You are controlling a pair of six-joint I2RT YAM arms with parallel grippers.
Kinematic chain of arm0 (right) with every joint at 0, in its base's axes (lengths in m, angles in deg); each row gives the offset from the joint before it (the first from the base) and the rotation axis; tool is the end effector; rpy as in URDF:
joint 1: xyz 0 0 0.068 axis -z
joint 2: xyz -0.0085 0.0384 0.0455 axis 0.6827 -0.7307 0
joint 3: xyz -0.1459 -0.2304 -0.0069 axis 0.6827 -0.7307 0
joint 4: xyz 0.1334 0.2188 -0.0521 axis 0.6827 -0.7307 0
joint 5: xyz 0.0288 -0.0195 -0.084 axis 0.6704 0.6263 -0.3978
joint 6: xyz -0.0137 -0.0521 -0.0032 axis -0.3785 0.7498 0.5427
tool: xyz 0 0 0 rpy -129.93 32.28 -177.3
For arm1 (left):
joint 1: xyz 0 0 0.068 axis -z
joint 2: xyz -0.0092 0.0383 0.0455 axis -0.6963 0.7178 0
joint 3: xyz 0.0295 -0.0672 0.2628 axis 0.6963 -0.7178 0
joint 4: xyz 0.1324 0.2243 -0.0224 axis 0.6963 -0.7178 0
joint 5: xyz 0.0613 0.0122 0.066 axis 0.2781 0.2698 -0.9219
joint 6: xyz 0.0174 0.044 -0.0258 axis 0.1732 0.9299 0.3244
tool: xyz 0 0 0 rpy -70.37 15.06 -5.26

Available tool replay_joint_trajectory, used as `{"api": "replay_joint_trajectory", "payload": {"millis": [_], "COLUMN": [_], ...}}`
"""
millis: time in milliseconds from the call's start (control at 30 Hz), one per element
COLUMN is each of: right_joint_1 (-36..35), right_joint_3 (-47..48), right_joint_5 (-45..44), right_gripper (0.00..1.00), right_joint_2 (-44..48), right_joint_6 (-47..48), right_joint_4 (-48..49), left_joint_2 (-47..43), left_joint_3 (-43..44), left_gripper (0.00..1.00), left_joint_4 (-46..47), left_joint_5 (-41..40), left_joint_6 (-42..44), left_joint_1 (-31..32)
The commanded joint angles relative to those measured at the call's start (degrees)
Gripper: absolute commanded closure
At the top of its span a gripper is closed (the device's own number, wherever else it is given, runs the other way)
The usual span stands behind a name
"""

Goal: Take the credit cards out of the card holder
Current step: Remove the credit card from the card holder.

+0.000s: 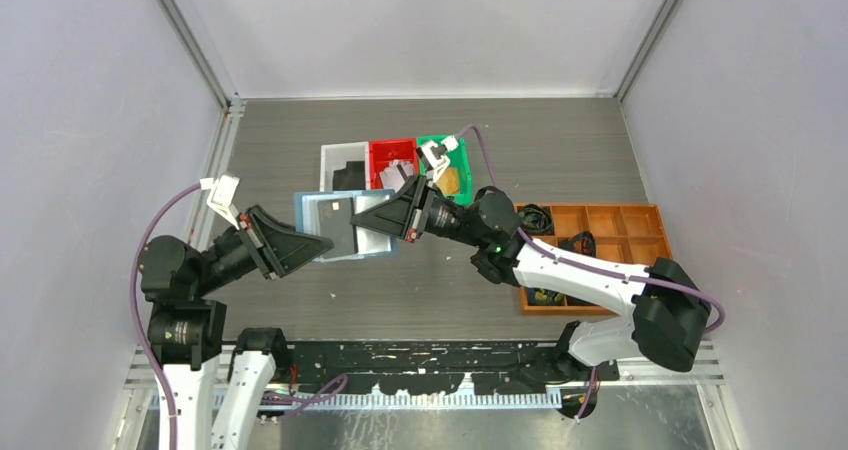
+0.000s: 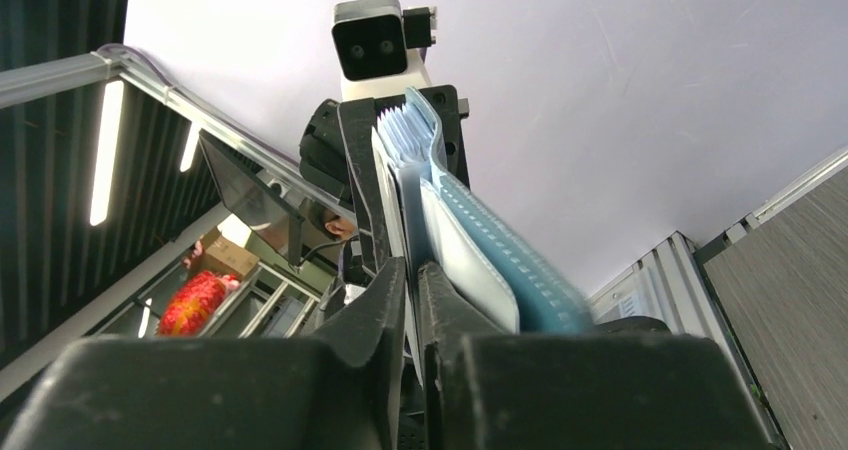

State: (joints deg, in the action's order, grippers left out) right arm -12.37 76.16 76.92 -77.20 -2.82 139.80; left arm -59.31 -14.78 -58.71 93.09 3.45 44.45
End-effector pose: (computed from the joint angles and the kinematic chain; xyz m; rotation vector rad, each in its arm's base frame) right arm 0.1571 0.2526 0.3584 -0.2660 1.4528 2.1081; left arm 0.0664 -0.0311 0.3996 0.1540 1.7002 -1.5143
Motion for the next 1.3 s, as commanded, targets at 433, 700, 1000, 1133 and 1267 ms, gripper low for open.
{"api": "replay_joint_trajectory", "payload": {"millis": [433, 700, 1000, 1133, 1267], "right_joint_1": [0.14, 0.2, -0.31, -0.76, -0.92], "right_joint_3": [-7.22, -9.75, -6.91, -3.97, -2.31], "right_joint_5": [-4.97, -7.59, -4.95, -2.8, -2.26], "right_gripper": [0.99, 0.99, 0.65, 0.58, 0.58], "right_joint_2": [1.1, 5.31, 3.13, 1.27, 0.93], "right_joint_6": [-2.18, 0.42, -0.68, -0.24, 1.22], "right_joint_4": [9.78, 6.9, 7.7, 6.88, 2.65], "left_joint_2": [0.77, 0.69, 0.07, -0.39, -0.81], "left_joint_3": [3.75, 4.35, 4.11, 4.11, 4.05], "left_gripper": [0.93, 0.93, 0.92, 0.92, 0.91], "left_joint_4": [4.67, 4.09, 3.27, 2.76, 1.45], "left_joint_5": [-1.95, -2.24, -2.55, -2.75, -3.58], "left_joint_6": [-1.44, -1.65, -1.07, 0.07, 1.13], "left_joint_1": [0.3, 0.25, 0.3, 0.3, 0.3]}}
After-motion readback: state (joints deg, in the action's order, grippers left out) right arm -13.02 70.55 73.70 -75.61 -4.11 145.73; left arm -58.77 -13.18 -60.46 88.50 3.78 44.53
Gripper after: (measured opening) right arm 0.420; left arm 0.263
